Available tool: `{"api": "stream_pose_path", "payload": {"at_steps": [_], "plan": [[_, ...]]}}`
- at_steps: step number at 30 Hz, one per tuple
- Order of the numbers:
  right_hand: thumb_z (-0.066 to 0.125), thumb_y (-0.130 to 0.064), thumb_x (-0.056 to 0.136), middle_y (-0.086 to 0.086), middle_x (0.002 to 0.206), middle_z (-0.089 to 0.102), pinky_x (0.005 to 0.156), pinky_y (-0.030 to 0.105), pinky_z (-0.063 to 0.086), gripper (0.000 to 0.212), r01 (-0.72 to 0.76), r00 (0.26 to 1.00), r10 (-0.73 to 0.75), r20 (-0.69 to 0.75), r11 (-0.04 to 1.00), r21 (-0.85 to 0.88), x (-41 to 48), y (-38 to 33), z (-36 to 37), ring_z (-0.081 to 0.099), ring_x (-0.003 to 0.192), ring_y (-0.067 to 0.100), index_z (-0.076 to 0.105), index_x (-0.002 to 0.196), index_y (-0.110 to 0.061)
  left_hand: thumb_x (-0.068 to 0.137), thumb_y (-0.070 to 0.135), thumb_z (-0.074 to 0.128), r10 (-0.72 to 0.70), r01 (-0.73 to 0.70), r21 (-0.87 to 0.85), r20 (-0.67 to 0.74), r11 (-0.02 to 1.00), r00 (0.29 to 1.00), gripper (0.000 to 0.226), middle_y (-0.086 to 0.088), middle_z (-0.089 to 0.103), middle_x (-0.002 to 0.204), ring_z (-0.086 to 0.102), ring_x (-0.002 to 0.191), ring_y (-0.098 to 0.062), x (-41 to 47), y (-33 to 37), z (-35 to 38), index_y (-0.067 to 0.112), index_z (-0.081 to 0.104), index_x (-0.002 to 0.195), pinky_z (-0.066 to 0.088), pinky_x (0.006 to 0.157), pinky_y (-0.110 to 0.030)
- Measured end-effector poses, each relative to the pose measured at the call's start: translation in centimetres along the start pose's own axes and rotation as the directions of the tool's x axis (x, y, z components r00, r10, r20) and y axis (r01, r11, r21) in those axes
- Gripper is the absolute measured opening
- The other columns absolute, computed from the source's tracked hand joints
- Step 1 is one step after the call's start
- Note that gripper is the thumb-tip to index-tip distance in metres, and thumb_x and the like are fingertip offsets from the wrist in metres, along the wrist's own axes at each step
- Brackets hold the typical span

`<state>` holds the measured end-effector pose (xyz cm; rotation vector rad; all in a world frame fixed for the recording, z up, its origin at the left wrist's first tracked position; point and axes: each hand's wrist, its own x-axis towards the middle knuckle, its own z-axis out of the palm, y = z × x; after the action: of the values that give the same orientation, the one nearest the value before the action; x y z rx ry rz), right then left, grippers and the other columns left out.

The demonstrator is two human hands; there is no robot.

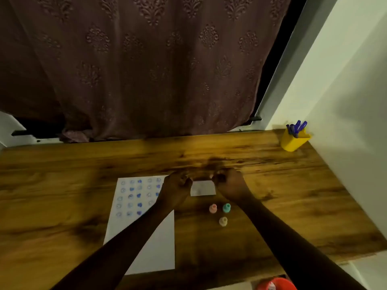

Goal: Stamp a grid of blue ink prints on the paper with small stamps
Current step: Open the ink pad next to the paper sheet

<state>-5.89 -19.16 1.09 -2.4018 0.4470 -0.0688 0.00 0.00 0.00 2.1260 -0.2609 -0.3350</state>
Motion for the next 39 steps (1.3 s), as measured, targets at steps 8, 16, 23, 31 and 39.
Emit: {"api": "stream_pose_path", "payload": {"at_steps": [8, 16, 23, 31, 39], "plan": [[0.064, -0.027, 0.092, 0.006, 0.092, 0.073, 0.066, 0.026, 0.044, 0.018, -0.179, 0.977, 0.181, 0.114, 0.983, -0.031, 1.8, 2.7, 2.6, 0.07, 0.089, 0.023, 0.071, 0.091, -0.011, 0.1, 0.021, 0.058, -0.137, 0.13, 0.101, 0.07, 0.986, 0.988, 0.033, -0.013, 0.069, 0.127, 0.068, 0.108, -0.029, 0.0, 1.2, 1.9, 0.01, 0.062, 0.13, 0.054, 0.097, -0.041], [0.068, -0.021, 0.094, 0.008, 0.101, 0.073, 0.066, 0.02, 0.046, 0.018, -0.226, 0.958, 0.22, 0.183, 0.974, 0.01, 2.1, 2.8, 3.5, 0.069, 0.096, 0.023, 0.074, 0.103, -0.007, 0.098, 0.017, 0.058, -0.217, 0.209, 0.089, 0.082, 0.974, 0.973, 0.04, -0.01, 0.067, 0.13, 0.066, 0.114, -0.026, 0.2, 1.1, 2.6, 0.011, 0.058, 0.137, 0.046, 0.081, -0.026], [0.066, -0.018, 0.094, -0.002, 0.077, 0.061, 0.057, 0.02, 0.037, 0.015, -0.199, 0.969, 0.197, 0.145, 0.98, -0.003, 1.5, 1.1, 3.0, 0.059, 0.076, 0.016, 0.066, 0.079, -0.015, 0.095, 0.002, 0.055, -0.247, 0.25, -0.025, 0.078, 0.968, 0.966, 0.041, -0.012, 0.062, 0.136, 0.061, 0.119, -0.03, 0.0, 1.4, 1.6, 0.009, 0.057, 0.136, 0.044, 0.081, -0.023], [0.069, -0.02, 0.091, 0.005, 0.096, 0.073, 0.056, 0.02, 0.044, 0.018, -0.109, 0.986, 0.102, 0.131, 0.993, 0.048, 1.3, -6.1, 2.8, 0.07, 0.085, 0.021, 0.071, 0.107, -0.012, 0.089, -0.003, 0.058, -0.236, 0.224, -0.206, -0.036, 0.953, 0.971, 0.048, -0.011, 0.066, 0.128, 0.065, 0.093, -0.026, -0.6, 0.8, -5.6, 0.017, 0.06, 0.133, 0.052, 0.063, -0.023], [0.068, -0.012, 0.093, 0.003, 0.094, 0.069, 0.065, 0.02, 0.049, 0.012, 0.002, 0.984, -0.032, 0.177, 0.986, 0.165, -1.0, -15.6, 7.7, 0.066, 0.09, 0.023, 0.071, 0.103, -0.007, 0.091, -0.008, 0.058, -0.201, 0.15, -0.32, -0.135, 0.935, 0.97, 0.043, -0.01, 0.069, 0.123, 0.07, 0.105, -0.038, -5.4, -2.9, -15.6, 0.01, 0.064, 0.13, 0.062, 0.088, -0.048]]}}
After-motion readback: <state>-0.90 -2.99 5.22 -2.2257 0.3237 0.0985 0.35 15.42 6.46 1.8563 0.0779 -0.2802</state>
